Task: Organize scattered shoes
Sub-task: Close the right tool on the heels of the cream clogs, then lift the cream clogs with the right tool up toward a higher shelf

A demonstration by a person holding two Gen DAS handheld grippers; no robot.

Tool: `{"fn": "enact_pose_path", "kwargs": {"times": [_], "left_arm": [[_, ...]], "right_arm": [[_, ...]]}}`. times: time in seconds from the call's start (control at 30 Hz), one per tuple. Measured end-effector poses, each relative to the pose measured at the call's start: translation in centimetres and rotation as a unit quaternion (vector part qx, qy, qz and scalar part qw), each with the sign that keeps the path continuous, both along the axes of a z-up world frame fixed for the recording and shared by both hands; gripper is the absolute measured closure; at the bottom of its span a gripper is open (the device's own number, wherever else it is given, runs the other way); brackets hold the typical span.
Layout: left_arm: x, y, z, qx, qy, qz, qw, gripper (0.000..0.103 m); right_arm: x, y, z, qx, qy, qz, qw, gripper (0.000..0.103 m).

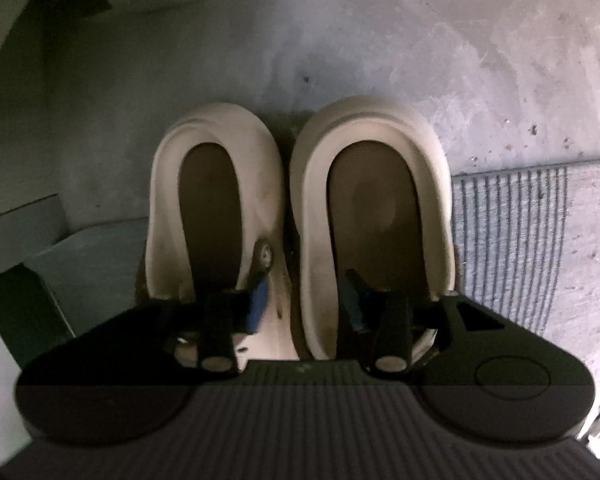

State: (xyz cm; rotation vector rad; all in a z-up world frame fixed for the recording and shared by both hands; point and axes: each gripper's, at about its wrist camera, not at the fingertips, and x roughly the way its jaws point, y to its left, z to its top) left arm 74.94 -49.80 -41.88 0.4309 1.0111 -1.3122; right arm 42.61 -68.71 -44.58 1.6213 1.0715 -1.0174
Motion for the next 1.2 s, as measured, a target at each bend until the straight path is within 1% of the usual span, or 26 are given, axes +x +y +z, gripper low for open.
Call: {"fn": "enact_pose_path", "kwargs": {"times": [0.07, 0.1, 0.2, 0.3, 0.33, 0.4, 0.47, 0.5, 0.53, 0.57, 0.6, 0.63, 0.67, 0.8, 0.87, 0.93, 1.03, 1.1, 1.2], "left_arm": [[0.0, -0.1, 0.1, -0.002, 0.000, 0.000, 1.0000, 0.006], [0.0, -0.2, 0.1, -0.003, 0.002, 0.000, 1.0000, 0.006], [-0.4, -0.5, 0.1, -0.002, 0.010, -0.004, 0.9999, 0.006], [-0.9, -0.3, 0.4, -0.008, 0.006, -0.013, 0.9999, 0.006], [-1.0, -0.3, 0.4, -0.009, 0.005, -0.015, 0.9998, 0.006], [-1.2, -0.3, 0.5, -0.011, 0.003, -0.017, 0.9998, 0.006], [-1.1, -0.2, 0.4, -0.008, 0.006, -0.015, 0.9998, 0.005], [-1.1, -0.2, 0.4, -0.006, 0.008, -0.013, 0.9999, 0.005], [-1.0, -0.2, 0.5, -0.006, 0.010, -0.011, 0.9999, 0.006], [-0.9, -0.2, 0.6, -0.006, 0.011, -0.009, 0.9999, 0.006], [-0.8, -0.2, 0.8, -0.006, 0.013, -0.008, 0.9999, 0.006], [-0.8, -0.2, 1.0, -0.008, 0.012, -0.007, 0.9999, 0.006], [-0.7, -0.2, 1.2, -0.012, 0.009, -0.006, 0.9999, 0.006], [-0.5, 0.1, 1.9, -0.024, 0.006, -0.008, 0.9996, 0.006], [-0.5, 0.5, 2.2, -0.029, -0.009, -0.018, 0.9994, 0.006], [-0.5, 0.6, 2.6, -0.029, -0.014, -0.023, 0.9992, 0.006], [-0.9, 1.0, 3.6, -0.037, -0.023, -0.046, 0.9980, 0.006], [-1.9, 1.4, 4.9, -0.056, -0.043, -0.078, 0.9945, 0.006], [-3.2, 1.8, 6.3, -0.072, -0.060, -0.110, 0.9895, 0.006]], "right_arm": [[-0.5, 0.0, 0.4, -0.001, -0.017, -0.012, 1.000, 0.003], [-0.5, 0.1, 0.4, 0.000, -0.020, -0.012, 1.000, 0.000], [0.4, 0.0, -0.4, 0.010, -0.015, 0.004, 1.000, 0.000], [2.7, 0.2, -1.8, 0.023, -0.010, 0.027, 0.999, 0.000], [3.4, 0.3, -2.3, 0.024, 0.000, 0.039, 0.999, 0.000], [5.2, 0.6, -3.5, 0.038, 0.019, 0.074, 0.996, 0.009], [6.2, 1.1, -4.4, 0.048, 0.035, 0.103, 0.993, 0.014], [6.6, 1.4, -4.7, 0.049, 0.049, 0.122, 0.990, 0.013], [7.0, 1.7, -4.8, 0.045, 0.057, 0.141, 0.987, 0.016], [7.3, 1.7, -4.2, 0.044, 0.050, 0.152, 0.986, 0.034], [7.6, 1.6, -3.4, 0.044, 0.041, 0.162, 0.985, 0.060], [7.6, 1.6, -3.0, 0.040, 0.039, 0.165, 0.985, 0.067], [7.6, 1.7, -2.4, 0.029, 0.038, 0.169, 0.985, 0.070], [7.0, 3.7, -0.2, -0.021, 0.025, 0.196, 0.980, 0.073], [6.6, 4.5, 1.0, -0.046, 0.020, 0.204, 0.978, 0.073], [6.1, 5.4, 2.4, -0.073, 0.015, 0.211, 0.975, 0.073], [4.6, 6.5, 4.8, -0.100, 0.009, 0.210, 0.973, 0.074], [3.4, 7.1, 6.3, -0.112, 0.003, 0.198, 0.974, 0.075], [2.4, 9.4, 8.5, -0.140, -0.005, 0.180, 0.974, 0.075]]}}
